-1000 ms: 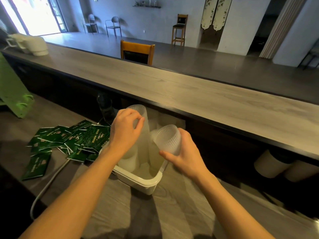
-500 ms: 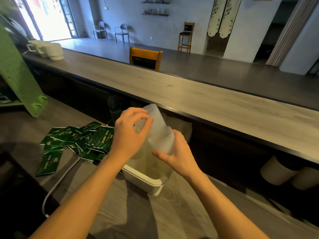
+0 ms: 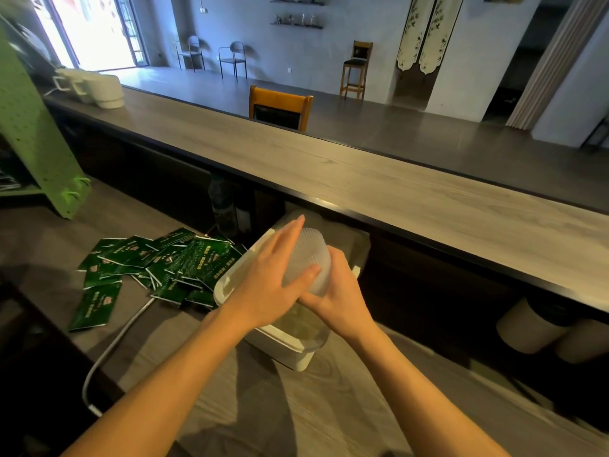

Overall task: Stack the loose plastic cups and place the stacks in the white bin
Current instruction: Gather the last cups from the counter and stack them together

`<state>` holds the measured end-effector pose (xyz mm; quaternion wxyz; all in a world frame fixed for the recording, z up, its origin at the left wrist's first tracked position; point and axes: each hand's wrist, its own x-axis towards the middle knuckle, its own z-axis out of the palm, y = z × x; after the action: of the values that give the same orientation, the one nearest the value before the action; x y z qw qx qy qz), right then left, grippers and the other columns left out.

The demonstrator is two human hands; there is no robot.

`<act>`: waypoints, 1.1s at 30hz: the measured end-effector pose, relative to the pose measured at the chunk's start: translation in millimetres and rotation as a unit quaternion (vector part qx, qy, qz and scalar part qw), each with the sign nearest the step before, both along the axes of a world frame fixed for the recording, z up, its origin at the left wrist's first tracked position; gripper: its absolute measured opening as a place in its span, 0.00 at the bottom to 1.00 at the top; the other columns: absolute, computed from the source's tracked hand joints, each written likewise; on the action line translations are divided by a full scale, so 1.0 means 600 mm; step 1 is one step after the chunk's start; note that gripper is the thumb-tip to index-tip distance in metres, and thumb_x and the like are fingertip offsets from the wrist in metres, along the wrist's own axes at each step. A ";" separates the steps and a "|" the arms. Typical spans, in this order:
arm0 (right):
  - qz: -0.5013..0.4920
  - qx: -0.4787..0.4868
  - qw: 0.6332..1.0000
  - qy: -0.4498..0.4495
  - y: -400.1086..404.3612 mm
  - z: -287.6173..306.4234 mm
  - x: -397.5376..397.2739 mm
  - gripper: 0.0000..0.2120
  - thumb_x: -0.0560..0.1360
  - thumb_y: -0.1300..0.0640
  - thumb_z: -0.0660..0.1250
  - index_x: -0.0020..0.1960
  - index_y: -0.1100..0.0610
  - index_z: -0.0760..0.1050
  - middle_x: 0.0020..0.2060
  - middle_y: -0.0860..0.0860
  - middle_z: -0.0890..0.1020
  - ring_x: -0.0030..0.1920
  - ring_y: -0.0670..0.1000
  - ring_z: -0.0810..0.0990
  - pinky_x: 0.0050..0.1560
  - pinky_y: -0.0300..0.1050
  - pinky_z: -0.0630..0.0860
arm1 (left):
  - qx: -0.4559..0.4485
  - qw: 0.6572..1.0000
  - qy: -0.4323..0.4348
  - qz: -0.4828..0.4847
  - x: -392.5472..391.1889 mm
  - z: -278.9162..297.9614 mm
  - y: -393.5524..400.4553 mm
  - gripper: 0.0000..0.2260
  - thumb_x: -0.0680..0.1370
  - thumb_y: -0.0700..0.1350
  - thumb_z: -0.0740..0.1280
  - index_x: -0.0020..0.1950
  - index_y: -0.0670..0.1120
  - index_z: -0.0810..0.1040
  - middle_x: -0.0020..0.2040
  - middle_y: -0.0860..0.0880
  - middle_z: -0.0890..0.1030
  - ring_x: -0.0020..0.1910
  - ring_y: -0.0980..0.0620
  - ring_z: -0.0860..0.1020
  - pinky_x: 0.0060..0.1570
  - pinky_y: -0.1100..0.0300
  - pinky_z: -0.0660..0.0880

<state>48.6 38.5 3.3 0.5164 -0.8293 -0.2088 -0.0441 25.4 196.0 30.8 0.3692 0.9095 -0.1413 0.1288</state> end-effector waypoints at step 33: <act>0.083 -0.408 0.909 0.004 -0.015 0.001 0.015 0.39 0.69 0.44 0.75 0.70 0.55 0.58 0.63 0.54 0.73 0.53 0.53 0.78 0.52 0.48 0.79 | -0.014 0.968 0.252 0.013 -0.025 -0.056 0.041 0.21 0.78 0.64 0.54 0.57 0.51 0.75 0.47 0.44 0.81 0.48 0.45 0.80 0.53 0.41 0.77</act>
<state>57.6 29.2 4.0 0.1356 -0.9476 -0.2745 0.0911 10.6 220.4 -3.1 0.4041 0.9090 -0.0299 -0.0978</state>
